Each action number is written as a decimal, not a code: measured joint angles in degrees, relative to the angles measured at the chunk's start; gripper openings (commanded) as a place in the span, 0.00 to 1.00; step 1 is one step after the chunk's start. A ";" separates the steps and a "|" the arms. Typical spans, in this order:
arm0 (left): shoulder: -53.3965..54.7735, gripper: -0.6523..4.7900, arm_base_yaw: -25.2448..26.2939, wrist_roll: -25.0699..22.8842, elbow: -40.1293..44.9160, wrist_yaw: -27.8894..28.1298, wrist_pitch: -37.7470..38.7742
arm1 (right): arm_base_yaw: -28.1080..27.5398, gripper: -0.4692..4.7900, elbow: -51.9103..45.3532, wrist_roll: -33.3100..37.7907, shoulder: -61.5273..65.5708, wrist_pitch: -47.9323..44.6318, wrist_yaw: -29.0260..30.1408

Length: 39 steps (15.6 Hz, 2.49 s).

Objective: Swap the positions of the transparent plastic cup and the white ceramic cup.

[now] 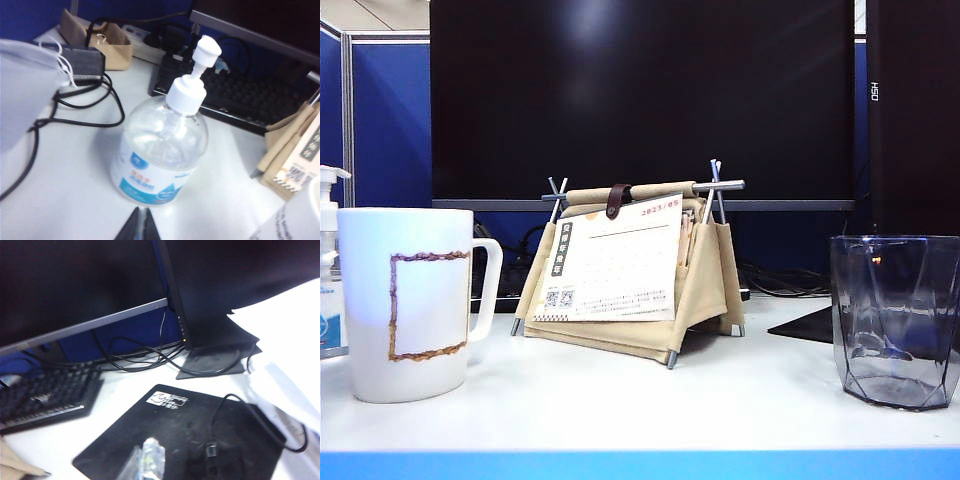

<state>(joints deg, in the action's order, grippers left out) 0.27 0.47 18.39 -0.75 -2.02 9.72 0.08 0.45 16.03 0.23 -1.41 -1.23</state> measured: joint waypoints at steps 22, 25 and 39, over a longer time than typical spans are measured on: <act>0.02 0.46 0.00 7.15 -2.38 -35.89 -0.07 | 0.00 0.63 0.02 22.10 0.00 9.49 24.55; 0.02 0.48 0.00 5.51 -7.08 -34.16 1.73 | 0.00 0.73 0.07 26.05 0.00 9.44 29.00; 5.46 0.48 0.00 0.48 -17.31 -17.29 15.65 | 0.15 0.73 23.52 14.51 23.71 23.39 30.60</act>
<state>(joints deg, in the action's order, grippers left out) 5.74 0.47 18.87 -18.06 -19.31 25.36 0.23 23.97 30.55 23.94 21.98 29.36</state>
